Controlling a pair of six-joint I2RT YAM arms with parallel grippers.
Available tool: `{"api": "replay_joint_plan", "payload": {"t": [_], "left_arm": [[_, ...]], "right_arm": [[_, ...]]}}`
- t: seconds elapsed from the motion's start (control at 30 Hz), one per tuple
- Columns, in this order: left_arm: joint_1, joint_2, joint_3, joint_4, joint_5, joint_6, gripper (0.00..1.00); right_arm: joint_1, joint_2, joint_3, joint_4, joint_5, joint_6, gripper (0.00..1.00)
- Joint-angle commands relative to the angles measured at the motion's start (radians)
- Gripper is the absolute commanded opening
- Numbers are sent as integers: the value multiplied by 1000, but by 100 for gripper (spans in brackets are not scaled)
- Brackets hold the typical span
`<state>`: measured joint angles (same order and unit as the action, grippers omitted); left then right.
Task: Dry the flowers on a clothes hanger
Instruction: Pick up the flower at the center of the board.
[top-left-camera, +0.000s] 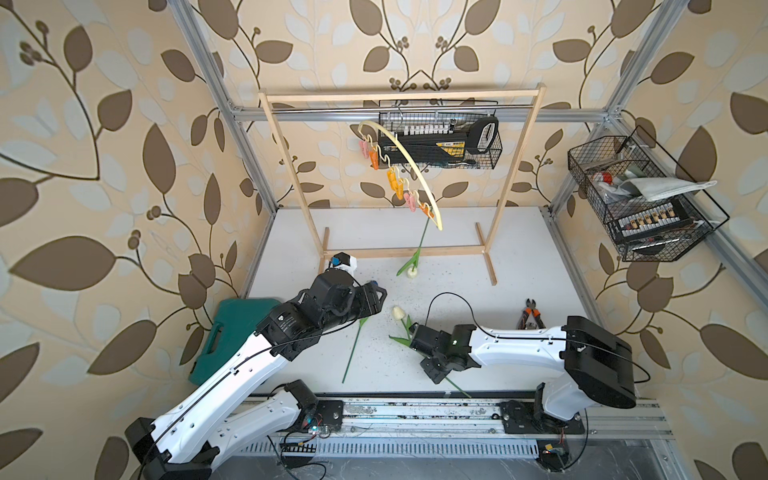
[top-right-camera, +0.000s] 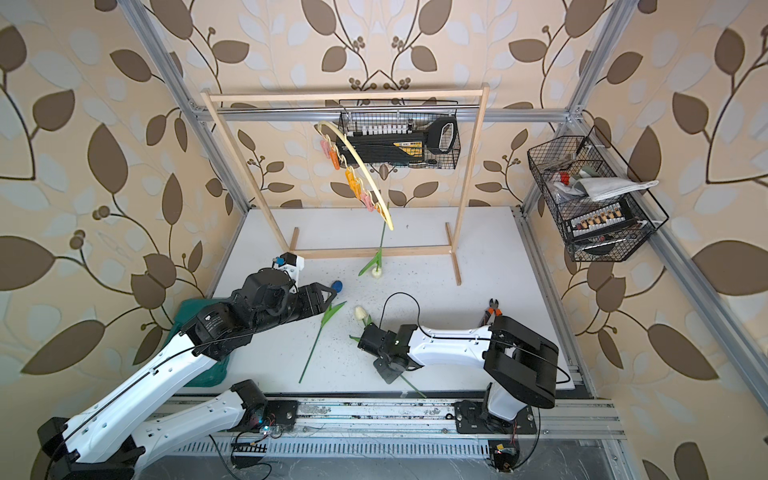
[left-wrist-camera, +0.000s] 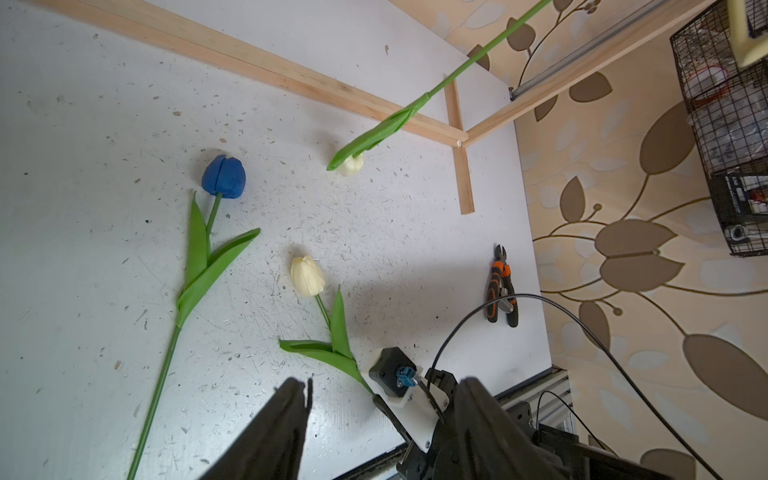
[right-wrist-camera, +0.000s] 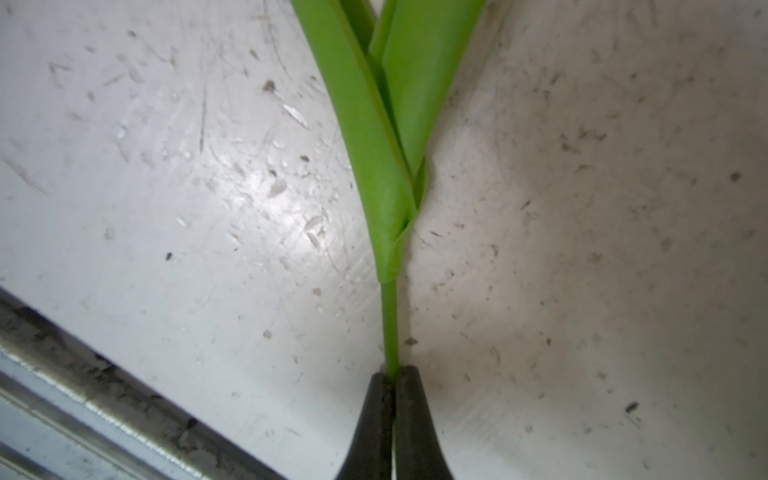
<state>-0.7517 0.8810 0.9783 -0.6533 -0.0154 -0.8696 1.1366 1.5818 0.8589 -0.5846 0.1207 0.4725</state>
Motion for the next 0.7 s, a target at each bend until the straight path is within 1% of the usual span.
{"api": "replay_joint_plan", "payload": {"t": [0.0, 0.07, 0.13, 0.2, 0.3, 0.37, 0.43, 0.53, 0.6, 0.67], "left_arm": [[6, 7, 21, 67, 103, 13, 61], [2, 15, 7, 114, 170, 15, 61], [-21, 16, -14, 164, 210, 23, 60], [-70, 10, -34, 195, 199, 46, 60], [-159, -4, -48, 216, 165, 96, 60], [-217, -18, -60, 242, 152, 121, 60], [-249, -25, -74, 271, 156, 130, 60], [-260, -19, -101, 299, 150, 118, 55], [-262, -17, -118, 316, 135, 105, 53], [-261, -21, -132, 340, 115, 97, 50]], "right_arm": [[-9, -107, 33, -53, 6, 24, 0], [-34, -196, 51, -46, -46, 39, 0], [-71, -289, 57, -16, -111, 68, 0], [-109, -381, 49, 39, -178, 110, 0], [-142, -484, 42, 132, -236, 180, 0], [-157, -514, 52, 191, -271, 226, 0], [-158, -528, 50, 286, -306, 268, 0], [-159, -524, 46, 437, -371, 331, 0], [-158, -503, 60, 486, -413, 356, 0], [-159, -483, 69, 511, -440, 371, 0]]}}
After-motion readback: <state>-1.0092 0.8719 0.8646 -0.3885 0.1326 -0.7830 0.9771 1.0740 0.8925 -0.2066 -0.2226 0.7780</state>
